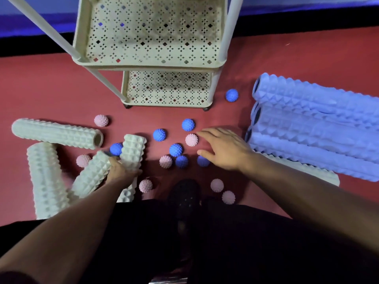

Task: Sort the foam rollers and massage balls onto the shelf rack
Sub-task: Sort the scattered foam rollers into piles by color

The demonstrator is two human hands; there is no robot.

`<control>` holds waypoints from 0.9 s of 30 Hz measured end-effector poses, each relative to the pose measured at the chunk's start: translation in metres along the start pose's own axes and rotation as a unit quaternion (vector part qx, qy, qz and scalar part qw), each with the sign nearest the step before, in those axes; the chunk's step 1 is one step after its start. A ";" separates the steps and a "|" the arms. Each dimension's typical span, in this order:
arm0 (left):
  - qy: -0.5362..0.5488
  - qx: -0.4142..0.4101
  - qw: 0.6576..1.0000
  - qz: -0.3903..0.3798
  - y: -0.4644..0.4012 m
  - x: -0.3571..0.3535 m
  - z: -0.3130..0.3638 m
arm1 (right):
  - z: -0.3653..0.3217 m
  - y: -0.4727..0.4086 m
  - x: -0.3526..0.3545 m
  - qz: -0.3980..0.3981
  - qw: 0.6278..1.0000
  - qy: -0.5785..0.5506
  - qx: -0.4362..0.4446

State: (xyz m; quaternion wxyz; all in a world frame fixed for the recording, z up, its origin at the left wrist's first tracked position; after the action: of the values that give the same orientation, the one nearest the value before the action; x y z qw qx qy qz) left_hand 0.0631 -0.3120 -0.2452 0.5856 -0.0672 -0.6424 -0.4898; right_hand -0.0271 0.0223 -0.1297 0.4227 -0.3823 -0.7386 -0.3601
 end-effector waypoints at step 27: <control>-0.171 -0.547 0.819 -0.021 0.198 0.042 0.263 | -0.004 0.055 0.086 -0.070 0.996 0.054 -0.002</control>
State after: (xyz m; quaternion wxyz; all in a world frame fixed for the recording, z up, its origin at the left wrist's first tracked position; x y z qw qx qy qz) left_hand 0.0002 -0.0447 -0.0583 0.3230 -0.4453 -0.3600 -0.7535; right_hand -0.0077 0.0656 -0.0396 0.4347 -0.3102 -0.7391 -0.4106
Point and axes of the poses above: each hand's wrist, its own y-axis away from the middle knuckle, its own x-axis out of the back of the hand, z = x × y, the point moved 8 cm from there along -y, towards the middle knuckle, and after that the axes turned 12 degrees about z, right-handed, at the moved point
